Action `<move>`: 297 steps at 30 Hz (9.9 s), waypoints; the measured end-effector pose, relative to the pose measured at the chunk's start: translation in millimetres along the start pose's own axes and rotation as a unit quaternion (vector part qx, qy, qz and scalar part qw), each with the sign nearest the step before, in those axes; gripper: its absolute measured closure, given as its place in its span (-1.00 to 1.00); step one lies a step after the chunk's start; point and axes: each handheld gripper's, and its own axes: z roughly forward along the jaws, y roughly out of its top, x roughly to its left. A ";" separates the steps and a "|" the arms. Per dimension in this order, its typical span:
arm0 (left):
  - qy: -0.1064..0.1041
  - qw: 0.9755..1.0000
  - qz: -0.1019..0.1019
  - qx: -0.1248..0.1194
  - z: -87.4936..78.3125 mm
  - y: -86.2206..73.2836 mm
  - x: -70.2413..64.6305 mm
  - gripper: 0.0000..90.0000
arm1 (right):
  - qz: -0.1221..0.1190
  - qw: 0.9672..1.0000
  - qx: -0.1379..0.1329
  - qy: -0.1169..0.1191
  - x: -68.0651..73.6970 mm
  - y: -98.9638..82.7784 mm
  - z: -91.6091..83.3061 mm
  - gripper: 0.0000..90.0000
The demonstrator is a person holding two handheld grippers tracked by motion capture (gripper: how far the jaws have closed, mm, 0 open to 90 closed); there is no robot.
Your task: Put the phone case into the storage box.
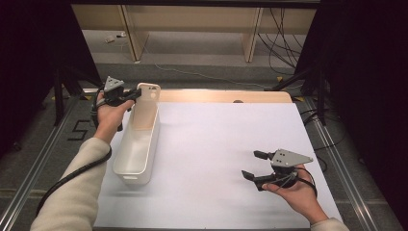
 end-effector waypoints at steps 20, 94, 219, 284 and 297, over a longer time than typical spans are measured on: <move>0.001 1.000 -0.005 0.007 2.3 -4.3 2.5 0.81 | 0.000 1.000 0.001 0.001 0.1 0.0 0.0 -0.55; 0.017 0.998 -0.018 0.055 9.5 -16.4 13.9 0.69 | -0.001 1.000 0.005 0.005 0.3 -1.1 2.1 -0.55; -0.037 0.998 0.049 0.014 -81.5 -19.8 -55.0 -0.67 | 0.000 1.000 0.005 0.004 0.8 -0.5 1.5 -0.56; -0.128 0.987 0.102 -0.010 -117.5 -64.0 -114.6 -0.67 | -0.002 1.000 0.004 0.005 1.5 0.2 1.7 -0.56; -0.135 0.985 0.111 -0.013 -120.0 -71.4 -119.8 -0.67 | -0.002 1.000 0.005 0.006 1.7 0.3 2.2 -0.56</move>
